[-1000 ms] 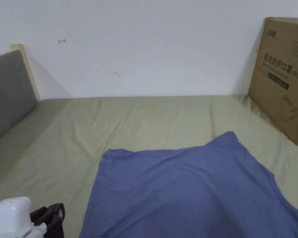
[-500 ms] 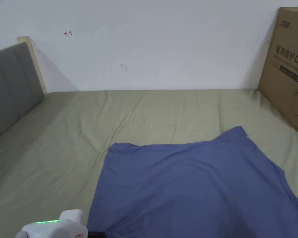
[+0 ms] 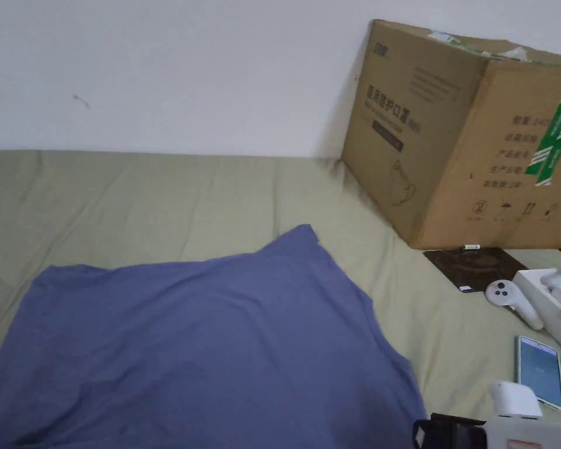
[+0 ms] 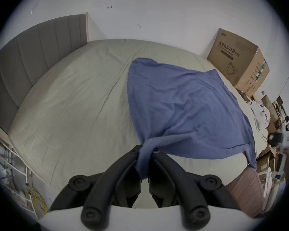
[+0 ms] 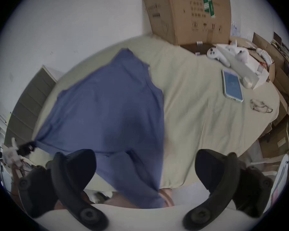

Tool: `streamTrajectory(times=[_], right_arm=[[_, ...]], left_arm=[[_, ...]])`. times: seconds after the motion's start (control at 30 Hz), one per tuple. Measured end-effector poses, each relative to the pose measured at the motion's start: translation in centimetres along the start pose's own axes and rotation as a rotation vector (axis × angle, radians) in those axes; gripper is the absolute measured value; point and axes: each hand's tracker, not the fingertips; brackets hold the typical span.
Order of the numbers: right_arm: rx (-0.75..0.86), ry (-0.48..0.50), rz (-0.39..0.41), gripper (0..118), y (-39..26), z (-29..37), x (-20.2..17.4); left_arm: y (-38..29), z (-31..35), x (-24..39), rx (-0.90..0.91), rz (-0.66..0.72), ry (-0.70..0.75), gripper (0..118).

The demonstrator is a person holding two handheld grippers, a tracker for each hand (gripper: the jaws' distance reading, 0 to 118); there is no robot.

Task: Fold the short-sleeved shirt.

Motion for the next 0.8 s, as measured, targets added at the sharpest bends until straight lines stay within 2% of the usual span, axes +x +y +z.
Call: streamTrajectory(times=[0.03, 0.13, 0.17, 0.2, 0.23, 0.27, 0.33, 0.37, 0.4, 0.43, 0.53, 0.63, 0.8], right_arm=[[-0.052, -0.011, -0.019, 116, -1.0, -1.3, 0.3], [-0.210, -0.041, 0.009, 116, -1.3, -5.1, 0.3], [-0.246, -0.046, 0.007, 112, -1.4, -6.5, 1.1], [-0.265, -0.052, 0.005, 103, -1.7, -7.4, 1.1], [-0.276, -0.056, 0.016, 103, -1.9, -7.8, 0.8], [-0.267, -0.114, 0.073, 102, -2.0, -7.7, 0.4], [-0.250, -0.103, 0.097, 79, -2.0, -6.5, -0.1], [-0.240, -0.112, 0.110, 60, -2.0, -5.8, -0.3], [-0.230, -0.114, 0.129, 22, -2.0, -5.1, -0.5], [-0.229, -0.047, 0.138, 0, -2.0, -4.4, -0.3], [-0.239, 0.005, 0.143, 0, -2.4, -3.0, 0.1], [-0.219, 0.006, 0.142, 0, -2.1, -1.1, -0.4], [-0.147, 0.066, 0.085, 0, -0.8, 1.1, 0.0]], left_arm=[[0.0, 0.0, 0.4, 0.000, -0.009, 0.002, 6], [0.2, -1.4, -0.1, -0.010, -0.061, 0.033, 6], [0.2, -1.8, -0.2, -0.017, -0.065, 0.041, 6], [0.2, -2.1, -0.2, -0.023, -0.062, 0.043, 6], [0.2, -2.3, -0.4, -0.030, -0.052, 0.045, 6], [-0.1, -1.9, 0.1, -0.036, -0.036, 0.048, 6], [-0.5, -1.9, 0.1, -0.049, -0.016, 0.060, 6], [-0.6, -1.9, 0.1, -0.053, -0.014, 0.061, 6], [-0.8, -1.6, 0.1, -0.054, -0.013, 0.063, 6], [-0.9, -1.5, 0.2, -0.054, -0.012, 0.062, 6], [-1.0, -1.3, 0.2, -0.059, -0.016, 0.054, 6], [-1.0, -0.8, 0.1, -0.053, -0.031, 0.051, 6], [-0.9, -0.9, -0.9, -0.041, -0.042, 0.029, 6]])
